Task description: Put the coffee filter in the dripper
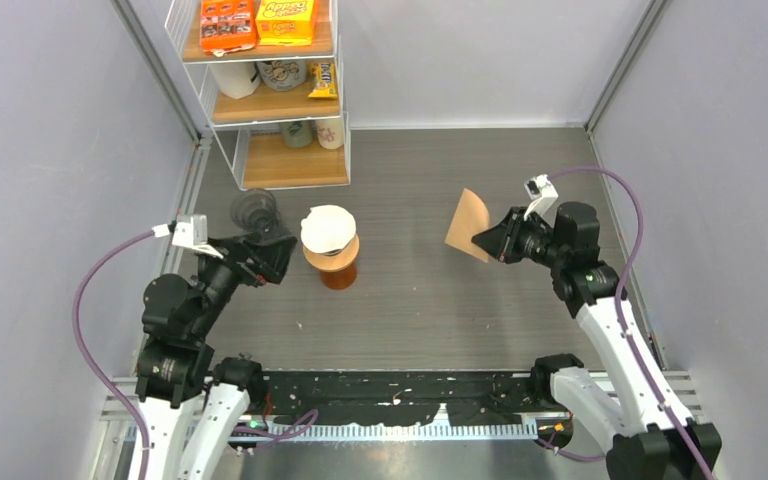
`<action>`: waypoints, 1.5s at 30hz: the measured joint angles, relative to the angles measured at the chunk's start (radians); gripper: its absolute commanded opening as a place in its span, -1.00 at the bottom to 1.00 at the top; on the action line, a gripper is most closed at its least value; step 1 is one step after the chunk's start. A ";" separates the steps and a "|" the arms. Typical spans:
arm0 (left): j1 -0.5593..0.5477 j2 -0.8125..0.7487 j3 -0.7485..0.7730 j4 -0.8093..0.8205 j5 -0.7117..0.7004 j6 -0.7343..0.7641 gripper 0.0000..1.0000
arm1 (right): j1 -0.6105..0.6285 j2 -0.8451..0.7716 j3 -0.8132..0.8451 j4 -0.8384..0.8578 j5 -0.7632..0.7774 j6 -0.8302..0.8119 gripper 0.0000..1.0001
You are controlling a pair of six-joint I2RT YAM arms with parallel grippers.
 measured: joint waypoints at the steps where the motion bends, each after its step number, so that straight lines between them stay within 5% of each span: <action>1: 0.000 0.015 0.010 0.035 0.062 -0.016 0.99 | 0.012 -0.027 -0.009 0.010 -0.034 0.000 -0.72; 5: -0.040 0.135 0.024 0.189 0.252 -0.082 0.99 | 0.040 -0.123 -0.048 0.077 -0.158 0.006 -0.71; 13: -0.463 0.530 0.130 0.286 0.271 -0.068 0.99 | 0.049 -0.198 -0.090 0.238 -0.301 0.066 -0.70; 21: -0.534 0.861 0.261 0.430 0.344 -0.078 0.92 | 0.049 -0.191 -0.143 0.388 -0.361 0.185 -0.70; 31: -0.603 1.043 0.358 0.525 0.427 -0.126 0.24 | 0.049 -0.198 -0.164 0.483 -0.370 0.272 -0.69; 40: -0.632 1.069 0.368 0.538 0.465 -0.130 -0.81 | 0.049 -0.196 -0.171 0.492 -0.357 0.285 -0.67; 41: -0.631 1.069 0.368 0.538 0.465 -0.128 -0.98 | 0.049 -0.195 -0.173 0.494 -0.356 0.286 -0.64; 45: -0.631 1.069 0.369 0.532 0.465 -0.117 -1.00 | 0.049 -0.184 -0.177 0.497 -0.353 0.293 -0.29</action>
